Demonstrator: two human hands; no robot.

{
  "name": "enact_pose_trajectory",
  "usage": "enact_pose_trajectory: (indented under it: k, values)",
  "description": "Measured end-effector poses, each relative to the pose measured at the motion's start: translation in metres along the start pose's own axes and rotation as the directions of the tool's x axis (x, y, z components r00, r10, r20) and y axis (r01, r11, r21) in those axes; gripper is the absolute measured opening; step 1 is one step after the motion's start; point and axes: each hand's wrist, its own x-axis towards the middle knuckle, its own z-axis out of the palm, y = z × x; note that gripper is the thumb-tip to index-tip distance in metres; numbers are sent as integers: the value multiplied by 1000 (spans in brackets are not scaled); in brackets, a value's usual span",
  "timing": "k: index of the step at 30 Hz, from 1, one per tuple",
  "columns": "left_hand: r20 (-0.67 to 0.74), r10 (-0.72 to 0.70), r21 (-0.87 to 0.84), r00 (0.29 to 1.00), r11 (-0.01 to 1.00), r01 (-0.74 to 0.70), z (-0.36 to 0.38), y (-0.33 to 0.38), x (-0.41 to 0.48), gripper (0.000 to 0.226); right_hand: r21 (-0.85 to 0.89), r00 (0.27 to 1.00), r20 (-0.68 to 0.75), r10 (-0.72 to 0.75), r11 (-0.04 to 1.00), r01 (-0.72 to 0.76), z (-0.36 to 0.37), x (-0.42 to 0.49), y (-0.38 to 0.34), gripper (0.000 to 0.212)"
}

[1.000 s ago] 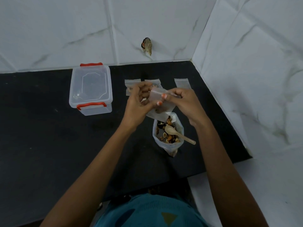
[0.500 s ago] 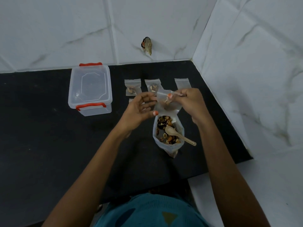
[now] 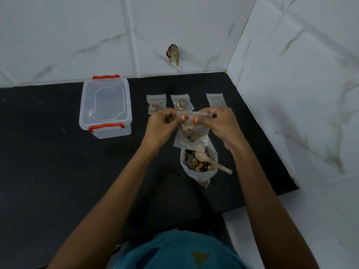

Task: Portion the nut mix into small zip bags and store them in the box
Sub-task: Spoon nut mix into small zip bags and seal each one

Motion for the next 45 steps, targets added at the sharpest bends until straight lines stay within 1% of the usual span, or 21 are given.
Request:
enact_pose_trajectory:
  k: [3,5,9,12,15,17,20,23,25,27,31,33,35,37,39,41,45]
  values:
    - [-45,-6,1,999,1000,6,1,0,0,10,84,1000,-30,2,996,0,1,-2,1,8]
    - [-43,-12,-13,999,1000,12,2,2,-1,9,95,1000,-30,-2,995,5,2,-2,2,6]
    - [7,27,-8,1000,1000,-27,2,9,-2,11,52,996,-67,-57,997,60,4,-2,3,4]
    - [38,58,18,998,998,-58,4,12,-2,12,-6,985,-87,-149,989,149,6,-4,1,5]
    - [19,84,44,996,995,-85,4,9,0,10,-18,981,-82,-179,984,178,7,-6,1,3]
    - [-9,110,42,994,993,-110,4,6,0,6,27,984,-92,-155,987,158,7,-7,2,7]
    - [-70,105,51,992,994,-102,5,4,0,14,171,988,-101,-118,976,134,7,-12,2,14]
    - [-107,86,39,990,996,-83,5,4,1,6,247,985,-148,-87,961,122,5,-14,2,9]
    - [-103,87,21,991,996,-86,5,5,-1,9,230,984,-166,-63,968,101,4,-13,3,7]
    - [-83,74,-17,994,997,-75,7,5,-3,9,174,982,-176,-67,980,98,5,-13,3,6]
    - [-51,41,-102,998,994,-46,9,8,-5,18,84,981,-168,-95,990,110,7,-12,2,13]
    - [-17,49,-123,999,991,-50,9,10,-5,22,53,983,-152,-105,992,114,8,-13,2,14]
    - [17,86,-94,996,992,-84,10,11,-5,23,28,983,-137,-122,992,127,8,-13,3,14]
    - [-2,92,-77,996,993,-92,10,11,-4,20,34,981,-132,-140,989,145,9,-15,4,12]
    - [-20,72,-75,997,994,-74,9,12,-4,17,61,979,-134,-156,984,166,7,-16,4,11]
    - [-18,67,-30,998,997,-67,10,12,-4,13,85,978,-136,-159,981,172,4,-18,5,10]
    - [-10,109,75,994,991,-108,12,15,-5,8,180,982,-136,-134,971,157,0,-21,7,10]
